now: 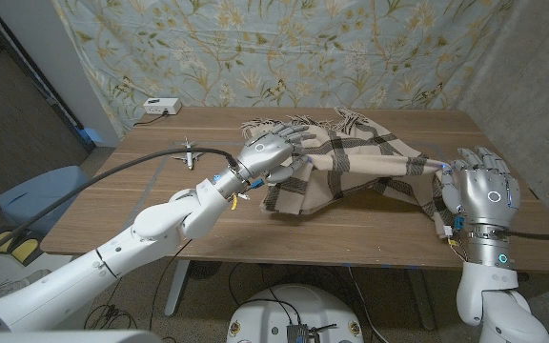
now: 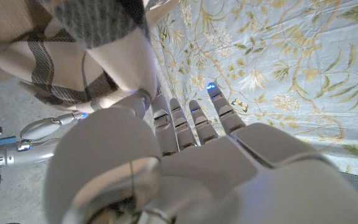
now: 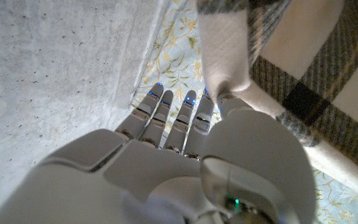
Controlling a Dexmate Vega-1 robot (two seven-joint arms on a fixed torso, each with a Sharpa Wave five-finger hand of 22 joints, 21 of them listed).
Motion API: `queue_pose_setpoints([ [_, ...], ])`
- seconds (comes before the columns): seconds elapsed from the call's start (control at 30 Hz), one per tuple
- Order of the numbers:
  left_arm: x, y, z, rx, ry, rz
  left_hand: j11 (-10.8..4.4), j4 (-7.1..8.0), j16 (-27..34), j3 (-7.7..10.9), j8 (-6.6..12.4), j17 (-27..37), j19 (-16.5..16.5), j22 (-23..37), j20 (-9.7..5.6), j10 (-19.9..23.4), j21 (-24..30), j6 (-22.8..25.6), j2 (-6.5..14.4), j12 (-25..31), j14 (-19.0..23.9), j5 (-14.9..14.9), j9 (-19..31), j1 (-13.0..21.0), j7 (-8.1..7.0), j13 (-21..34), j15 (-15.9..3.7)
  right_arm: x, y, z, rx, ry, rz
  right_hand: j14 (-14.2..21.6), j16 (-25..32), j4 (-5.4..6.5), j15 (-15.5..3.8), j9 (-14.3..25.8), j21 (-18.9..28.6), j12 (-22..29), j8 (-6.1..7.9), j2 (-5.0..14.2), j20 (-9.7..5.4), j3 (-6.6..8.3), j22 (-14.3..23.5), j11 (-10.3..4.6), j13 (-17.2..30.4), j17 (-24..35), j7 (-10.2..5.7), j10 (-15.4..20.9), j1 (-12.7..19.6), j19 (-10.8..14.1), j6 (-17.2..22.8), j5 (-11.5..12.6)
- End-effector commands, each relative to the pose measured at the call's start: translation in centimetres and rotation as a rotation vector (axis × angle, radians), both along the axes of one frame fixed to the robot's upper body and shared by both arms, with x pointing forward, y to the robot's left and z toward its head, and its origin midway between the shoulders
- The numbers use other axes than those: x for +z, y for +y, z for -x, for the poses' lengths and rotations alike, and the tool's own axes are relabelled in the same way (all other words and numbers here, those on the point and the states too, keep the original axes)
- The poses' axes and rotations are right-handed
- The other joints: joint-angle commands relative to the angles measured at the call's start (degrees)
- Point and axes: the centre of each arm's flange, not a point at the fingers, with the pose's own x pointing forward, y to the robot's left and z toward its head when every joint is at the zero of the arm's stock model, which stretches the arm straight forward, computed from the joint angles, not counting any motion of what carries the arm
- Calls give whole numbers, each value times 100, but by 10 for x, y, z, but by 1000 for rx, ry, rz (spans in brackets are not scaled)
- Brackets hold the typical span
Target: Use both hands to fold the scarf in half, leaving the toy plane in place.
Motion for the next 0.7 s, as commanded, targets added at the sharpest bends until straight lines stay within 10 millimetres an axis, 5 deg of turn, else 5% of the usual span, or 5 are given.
queue_pose_setpoints([
  [0.03,28,7,20,-89,-60,73,-23,73,35,17,93,16,47,22,-2,32,67,-62,17,7,32,64,120,-42,2,23,45,22,12,11,-16,-171,106,74,34,82,-956,90,59,-23,78,-5,-350,10,20,-41,33,42,-18,17,-66,72,-83,56],
  [0.7,73,9,46,-140,-156,98,-90,199,54,105,441,35,68,40,-40,89,137,-192,-11,41,61,95,536,-54,-9,84,21,76,36,2,41,-336,253,117,17,173,-986,334,103,-1,313,-35,-380,32,31,-90,106,107,-91,11,-64,92,-182,141],
])
